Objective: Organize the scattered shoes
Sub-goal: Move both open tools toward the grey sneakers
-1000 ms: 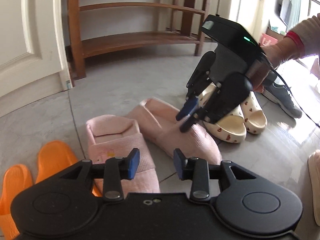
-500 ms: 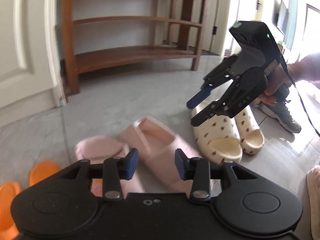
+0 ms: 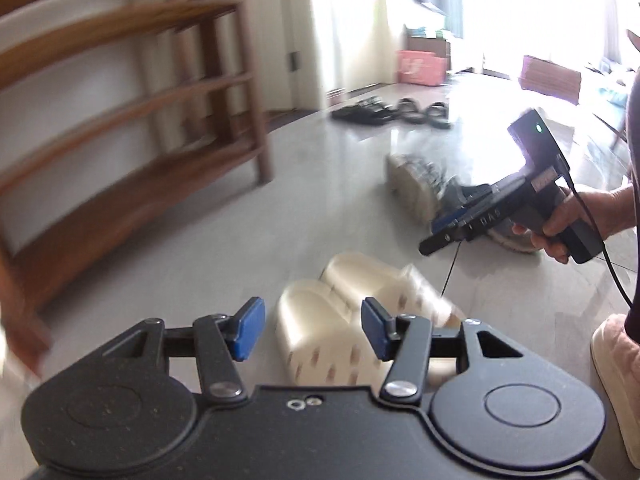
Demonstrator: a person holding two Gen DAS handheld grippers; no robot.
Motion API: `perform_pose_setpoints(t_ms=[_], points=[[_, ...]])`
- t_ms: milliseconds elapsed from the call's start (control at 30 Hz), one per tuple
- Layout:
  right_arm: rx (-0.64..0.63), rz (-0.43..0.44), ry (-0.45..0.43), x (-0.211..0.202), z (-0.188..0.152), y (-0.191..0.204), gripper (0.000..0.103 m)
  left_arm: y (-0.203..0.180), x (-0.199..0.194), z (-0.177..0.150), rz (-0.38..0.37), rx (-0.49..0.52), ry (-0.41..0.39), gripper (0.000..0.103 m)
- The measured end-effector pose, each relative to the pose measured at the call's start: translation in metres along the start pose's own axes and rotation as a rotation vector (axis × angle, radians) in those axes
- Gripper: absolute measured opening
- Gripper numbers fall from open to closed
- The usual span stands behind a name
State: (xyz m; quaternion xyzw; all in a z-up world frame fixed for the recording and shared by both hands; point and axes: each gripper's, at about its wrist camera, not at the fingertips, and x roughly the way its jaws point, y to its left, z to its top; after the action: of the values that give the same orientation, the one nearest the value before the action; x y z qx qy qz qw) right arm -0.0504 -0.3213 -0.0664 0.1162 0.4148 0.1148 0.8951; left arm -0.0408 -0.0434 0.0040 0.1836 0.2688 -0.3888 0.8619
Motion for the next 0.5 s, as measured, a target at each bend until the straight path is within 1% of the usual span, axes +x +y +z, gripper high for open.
perform_pose_setpoints(t_ms=[100, 200, 267, 333, 367, 467, 500], points=[[0.032, -0.089, -0.047, -0.023, -0.007, -0.029, 0.072, -0.012, 0.026, 0.03, -0.05, 0.006, -0.02, 0.052], [0.077, -0.178, -0.082, -0.045, -0.014, -0.062, 0.072, -0.027, 0.054, 0.052, -0.092, 0.023, -0.016, 0.053], [0.095, -0.242, -0.097, -0.057, -0.02, -0.079, 0.072, -0.036, 0.07, 0.063, -0.104, 0.038, -0.011, 0.053], [0.104, -0.274, -0.104, -0.068, -0.025, -0.092, 0.072, -0.049, 0.09, 0.075, -0.12, 0.052, -0.013, 0.053], [0.102, -0.312, -0.108, -0.077, -0.03, -0.101, 0.072, -0.053, 0.095, 0.079, -0.123, 0.054, -0.016, 0.053], [0.099, -0.372, -0.103, -0.087, -0.042, -0.118, 0.072, -0.072, 0.123, 0.096, -0.115, 0.029, -0.021, 0.053], [0.102, -0.385, -0.098, -0.088, -0.046, -0.124, 0.072, -0.073, 0.127, 0.099, -0.113, 0.023, -0.022, 0.053]])
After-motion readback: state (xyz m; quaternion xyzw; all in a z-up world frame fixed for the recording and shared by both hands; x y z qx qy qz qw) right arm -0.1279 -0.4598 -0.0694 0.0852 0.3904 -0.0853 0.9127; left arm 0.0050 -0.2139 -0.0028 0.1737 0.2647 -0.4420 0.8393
